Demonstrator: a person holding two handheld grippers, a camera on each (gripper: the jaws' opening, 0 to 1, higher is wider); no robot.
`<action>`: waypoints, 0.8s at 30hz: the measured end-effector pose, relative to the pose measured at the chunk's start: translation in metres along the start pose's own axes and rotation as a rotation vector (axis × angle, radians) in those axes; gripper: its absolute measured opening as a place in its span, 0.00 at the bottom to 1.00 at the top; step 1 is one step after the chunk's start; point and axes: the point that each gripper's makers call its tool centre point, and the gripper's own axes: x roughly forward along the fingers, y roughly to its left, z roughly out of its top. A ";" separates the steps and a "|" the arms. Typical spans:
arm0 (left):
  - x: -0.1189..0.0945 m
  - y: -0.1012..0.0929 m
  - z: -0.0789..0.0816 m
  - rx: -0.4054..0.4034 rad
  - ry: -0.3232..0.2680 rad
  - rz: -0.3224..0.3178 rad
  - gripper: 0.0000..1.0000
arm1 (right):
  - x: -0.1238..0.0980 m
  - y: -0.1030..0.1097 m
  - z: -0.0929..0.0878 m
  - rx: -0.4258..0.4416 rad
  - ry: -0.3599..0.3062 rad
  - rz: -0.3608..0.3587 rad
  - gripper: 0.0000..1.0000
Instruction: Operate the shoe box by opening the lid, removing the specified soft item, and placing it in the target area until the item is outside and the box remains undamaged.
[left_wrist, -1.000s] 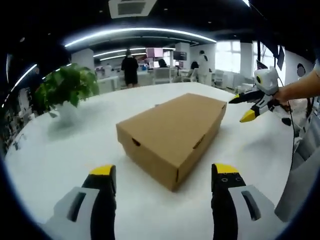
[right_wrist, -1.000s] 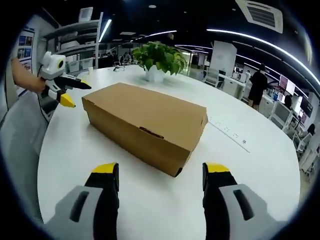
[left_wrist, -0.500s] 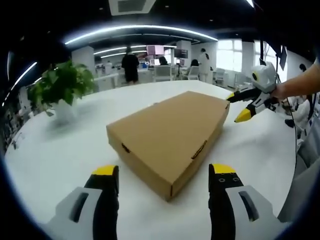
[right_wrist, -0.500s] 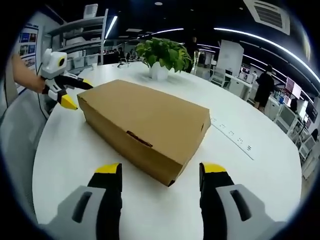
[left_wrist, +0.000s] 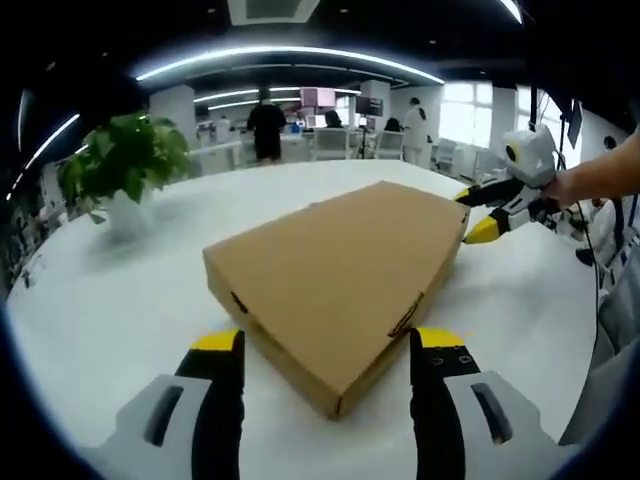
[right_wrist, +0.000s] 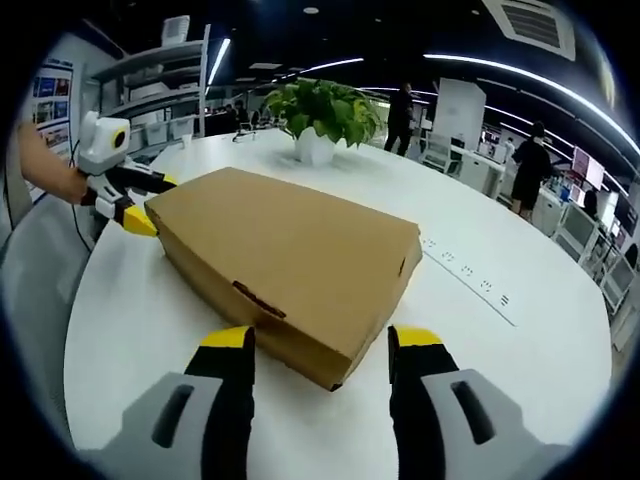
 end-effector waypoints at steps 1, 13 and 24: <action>0.000 -0.001 0.000 0.000 0.000 -0.002 0.67 | 0.001 0.000 0.000 0.000 0.002 0.005 0.50; 0.001 -0.003 0.001 0.010 -0.007 -0.012 0.65 | 0.003 0.004 -0.001 0.007 0.008 0.037 0.47; 0.000 -0.002 0.001 0.015 0.004 -0.025 0.64 | 0.002 0.009 0.000 0.052 0.012 0.026 0.47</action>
